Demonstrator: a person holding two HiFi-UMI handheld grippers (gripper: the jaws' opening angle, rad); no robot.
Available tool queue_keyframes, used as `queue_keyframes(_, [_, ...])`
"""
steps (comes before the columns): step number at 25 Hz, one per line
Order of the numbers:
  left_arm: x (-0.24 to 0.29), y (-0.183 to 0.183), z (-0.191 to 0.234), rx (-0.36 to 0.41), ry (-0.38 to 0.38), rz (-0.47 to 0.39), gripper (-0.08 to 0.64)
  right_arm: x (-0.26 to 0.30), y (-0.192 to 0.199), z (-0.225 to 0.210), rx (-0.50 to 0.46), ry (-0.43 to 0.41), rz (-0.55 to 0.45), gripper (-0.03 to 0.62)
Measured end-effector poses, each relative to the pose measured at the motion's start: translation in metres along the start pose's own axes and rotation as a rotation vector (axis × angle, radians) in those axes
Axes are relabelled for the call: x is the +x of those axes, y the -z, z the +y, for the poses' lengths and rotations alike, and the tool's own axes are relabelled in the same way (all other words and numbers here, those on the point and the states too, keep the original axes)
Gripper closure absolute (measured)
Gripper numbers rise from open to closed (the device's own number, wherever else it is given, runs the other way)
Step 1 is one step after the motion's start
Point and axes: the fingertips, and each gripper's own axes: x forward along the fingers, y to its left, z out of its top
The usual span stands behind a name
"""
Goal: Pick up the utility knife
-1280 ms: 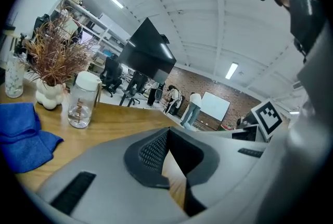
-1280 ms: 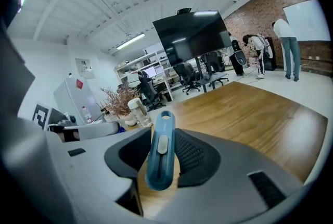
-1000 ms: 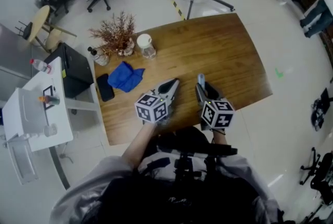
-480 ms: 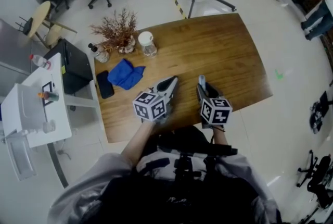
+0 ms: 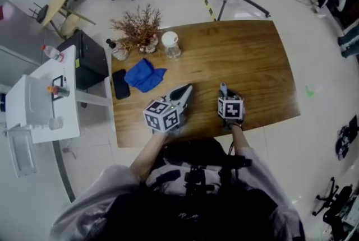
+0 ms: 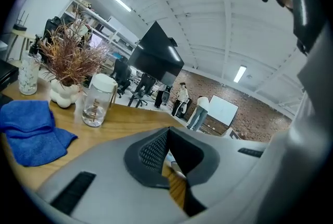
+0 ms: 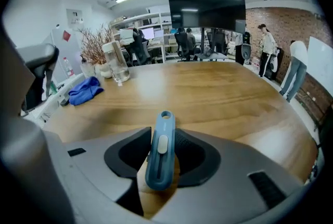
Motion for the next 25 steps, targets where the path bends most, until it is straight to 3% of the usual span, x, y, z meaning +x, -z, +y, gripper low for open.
queue_keyframes(4, [-0.005,0.001,0.006,0.001,-0.03,-0.007,0.552,-0.008,0.08,-0.013,0.102,0.07,0.393,0.437])
queue_keyframes(6, [-0.006,0.0,0.007,0.0,-0.038,-0.011,0.552,-0.01,0.083,-0.013,0.112,0.068,0.421,0.436])
queue_keyframes(8, [-0.006,-0.001,0.007,-0.003,-0.039,-0.013,0.552,-0.012,0.065,-0.019,0.1,0.081,0.339,0.419])
queue_keyframes(11, [-0.003,-0.001,0.006,-0.004,-0.033,-0.01,0.552,-0.014,-0.002,-0.009,0.097,-0.013,-0.017,0.414])
queue_keyframes(14, [0.0,0.003,0.006,-0.003,-0.017,-0.001,0.552,-0.042,-0.035,0.007,0.169,-0.108,-0.215,0.416])
queue_keyframes(16, [0.003,0.007,0.004,-0.008,-0.004,0.006,0.552,-0.068,-0.049,0.016,0.233,-0.153,-0.304,0.426])
queue_keyframes(20, [0.01,0.011,-0.005,-0.004,0.032,0.024,0.552,-0.116,-0.072,0.029,0.333,-0.202,-0.433,0.538])
queue_keyframes(25, [0.019,0.008,-0.018,0.006,0.08,0.031,0.552,-0.152,-0.085,0.04,0.34,-0.217,-0.492,0.577])
